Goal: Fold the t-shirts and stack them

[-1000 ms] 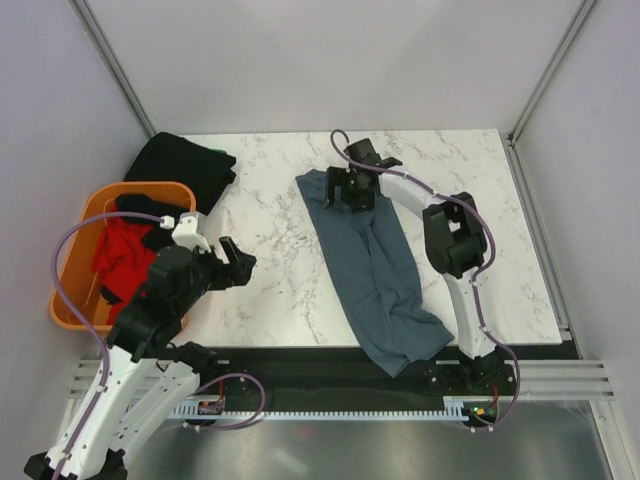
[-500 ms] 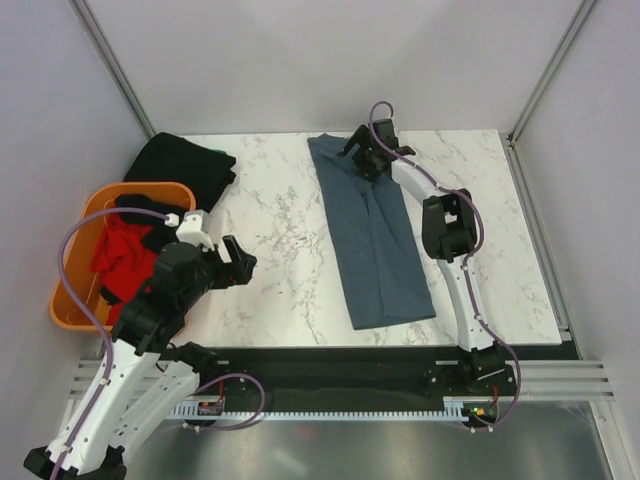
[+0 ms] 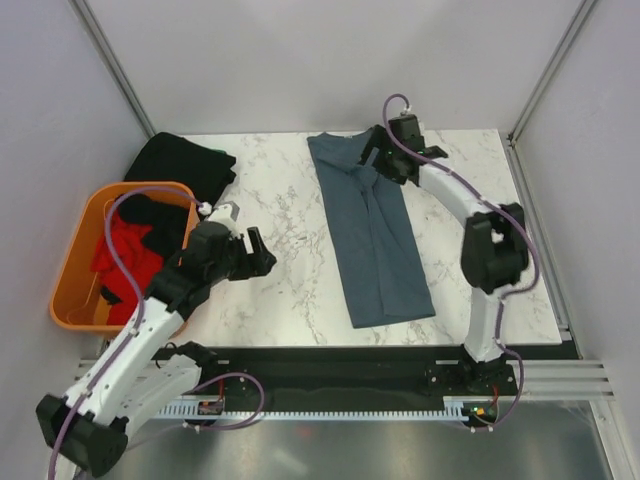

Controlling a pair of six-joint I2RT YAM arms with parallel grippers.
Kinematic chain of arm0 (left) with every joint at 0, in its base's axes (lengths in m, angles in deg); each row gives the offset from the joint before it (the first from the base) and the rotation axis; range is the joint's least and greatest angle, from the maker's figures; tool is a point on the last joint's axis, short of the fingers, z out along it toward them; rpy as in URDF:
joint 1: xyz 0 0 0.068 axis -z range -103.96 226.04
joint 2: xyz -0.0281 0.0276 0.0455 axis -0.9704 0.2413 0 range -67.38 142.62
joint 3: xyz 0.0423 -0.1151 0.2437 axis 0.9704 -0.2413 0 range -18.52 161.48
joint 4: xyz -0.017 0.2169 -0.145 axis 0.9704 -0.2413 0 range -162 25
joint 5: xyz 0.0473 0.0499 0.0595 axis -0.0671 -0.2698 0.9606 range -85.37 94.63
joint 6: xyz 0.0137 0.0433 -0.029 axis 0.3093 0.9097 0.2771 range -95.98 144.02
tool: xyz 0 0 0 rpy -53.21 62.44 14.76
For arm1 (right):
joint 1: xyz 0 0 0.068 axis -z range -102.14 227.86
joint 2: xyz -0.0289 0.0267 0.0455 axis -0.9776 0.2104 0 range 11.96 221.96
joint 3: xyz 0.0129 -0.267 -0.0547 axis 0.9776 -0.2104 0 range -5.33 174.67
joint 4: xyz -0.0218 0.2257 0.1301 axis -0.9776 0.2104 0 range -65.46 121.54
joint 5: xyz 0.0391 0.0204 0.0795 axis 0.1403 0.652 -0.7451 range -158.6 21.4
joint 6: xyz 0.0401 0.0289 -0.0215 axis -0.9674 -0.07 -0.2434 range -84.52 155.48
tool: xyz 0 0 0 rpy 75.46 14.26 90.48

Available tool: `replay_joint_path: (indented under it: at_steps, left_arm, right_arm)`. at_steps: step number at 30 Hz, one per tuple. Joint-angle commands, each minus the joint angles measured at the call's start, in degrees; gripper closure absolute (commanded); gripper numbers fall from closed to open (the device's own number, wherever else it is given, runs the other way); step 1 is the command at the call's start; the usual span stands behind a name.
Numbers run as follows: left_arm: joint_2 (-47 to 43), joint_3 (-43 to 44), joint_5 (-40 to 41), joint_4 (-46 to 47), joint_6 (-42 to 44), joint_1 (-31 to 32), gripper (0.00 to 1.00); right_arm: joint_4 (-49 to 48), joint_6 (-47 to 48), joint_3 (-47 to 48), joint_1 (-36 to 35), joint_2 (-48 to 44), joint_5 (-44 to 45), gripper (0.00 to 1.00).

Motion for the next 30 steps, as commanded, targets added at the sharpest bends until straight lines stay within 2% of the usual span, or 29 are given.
replay_joint_path:
  at_steps: [1, 3, 4, 9, 12, 18, 22, 25, 26, 28, 29, 30]
  left_arm:
    - [6.98, -3.20, -5.70, 8.46, -8.10, 5.99, 0.18]
    - [10.87, -4.34, -4.21, 13.91, -12.59, 11.11, 0.18]
    - [16.11, -4.43, -4.11, 15.76, -15.21, 15.14, 0.18]
    - [29.77, -3.65, -5.34, 28.40, -21.47, 23.25, 0.18]
    - [35.57, -1.98, -4.56, 30.36, -23.41, 27.03, 0.18]
    - [43.74, -1.45, -3.41, 34.67, -27.45, 32.49, 0.19]
    - [47.18, -1.10, -2.71, 37.83, -30.52, 35.03, 0.23]
    - [49.55, -0.57, -2.35, 39.33, -31.14, 36.09, 0.35]
    - [49.99, -0.22, -2.36, 40.03, -31.67, 36.09, 0.48]
    - [50.35, -0.39, -2.27, 40.56, -32.02, 36.09, 0.65]
    - [49.92, -0.74, -2.09, 40.56, -32.02, 36.01, 0.83]
    - [49.13, -1.18, -1.74, 39.95, -32.20, 36.09, 0.91]
  right_arm:
    - [5.94, 5.70, -13.09, 0.44, -19.63, 13.68, 0.02]
    - [9.21, 5.62, -22.90, 0.53, -28.31, 18.70, 0.02]
    - [12.18, 3.79, -26.27, 0.53, -31.06, 19.93, 0.02]
    - [13.01, -0.01, -49.89, 0.62, -50.37, 16.45, 0.02]
    - [13.09, -1.50, -58.44, 0.62, -58.82, 15.29, 0.02]
    - [17.75, -3.35, -65.84, 0.53, -67.54, 13.97, 0.02]
    - [19.32, -6.41, -67.44, 0.00, -69.67, 11.86, 0.02]
    - [18.11, -8.35, -67.79, -0.17, -69.94, 8.88, 0.02]
    - [17.75, -8.97, -68.05, -0.44, -69.67, 8.43, 0.02]
    - [17.84, -8.89, -68.49, -0.79, -68.89, 8.78, 0.02]
    - [18.10, -8.97, -69.10, -0.88, -68.36, 8.69, 0.02]
    - [18.19, -9.24, -69.63, -1.05, -68.35, 8.43, 0.02]
